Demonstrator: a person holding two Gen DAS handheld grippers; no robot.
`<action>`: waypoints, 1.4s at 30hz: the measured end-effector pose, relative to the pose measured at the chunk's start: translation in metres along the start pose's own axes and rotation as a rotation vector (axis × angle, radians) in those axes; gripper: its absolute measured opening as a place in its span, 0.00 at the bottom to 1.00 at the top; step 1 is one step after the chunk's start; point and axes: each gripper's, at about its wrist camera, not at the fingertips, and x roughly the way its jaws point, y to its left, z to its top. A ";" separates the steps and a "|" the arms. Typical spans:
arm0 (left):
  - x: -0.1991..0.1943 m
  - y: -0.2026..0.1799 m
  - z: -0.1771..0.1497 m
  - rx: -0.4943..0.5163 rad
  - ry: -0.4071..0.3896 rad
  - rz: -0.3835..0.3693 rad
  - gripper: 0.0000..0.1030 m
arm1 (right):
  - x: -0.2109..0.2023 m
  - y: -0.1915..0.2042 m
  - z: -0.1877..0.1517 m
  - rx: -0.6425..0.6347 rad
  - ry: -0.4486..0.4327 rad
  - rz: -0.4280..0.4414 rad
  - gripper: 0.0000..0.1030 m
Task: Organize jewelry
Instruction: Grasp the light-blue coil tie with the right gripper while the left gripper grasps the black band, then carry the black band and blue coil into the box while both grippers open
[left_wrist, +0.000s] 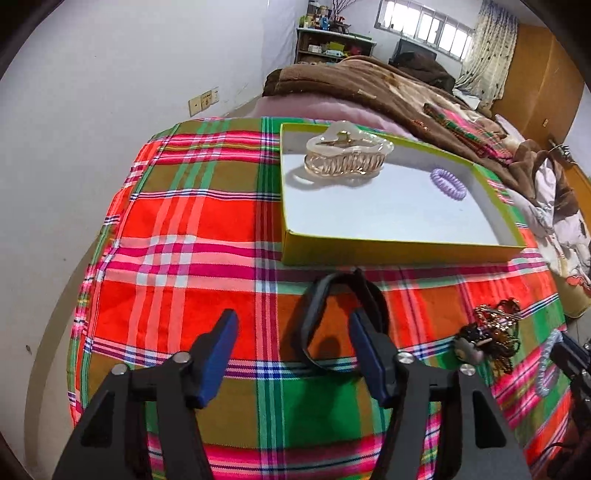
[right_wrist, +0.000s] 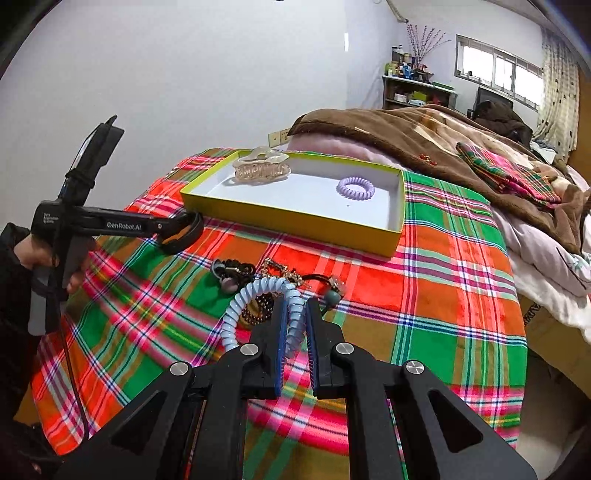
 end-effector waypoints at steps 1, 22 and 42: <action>0.001 -0.001 0.001 0.005 -0.002 0.005 0.59 | 0.001 0.000 0.001 0.000 0.001 0.002 0.10; 0.005 -0.015 -0.001 0.065 0.009 0.031 0.19 | 0.004 -0.004 0.006 0.005 -0.020 0.007 0.10; -0.021 -0.014 0.002 0.041 -0.028 -0.019 0.12 | -0.004 -0.011 0.015 0.028 -0.057 -0.007 0.10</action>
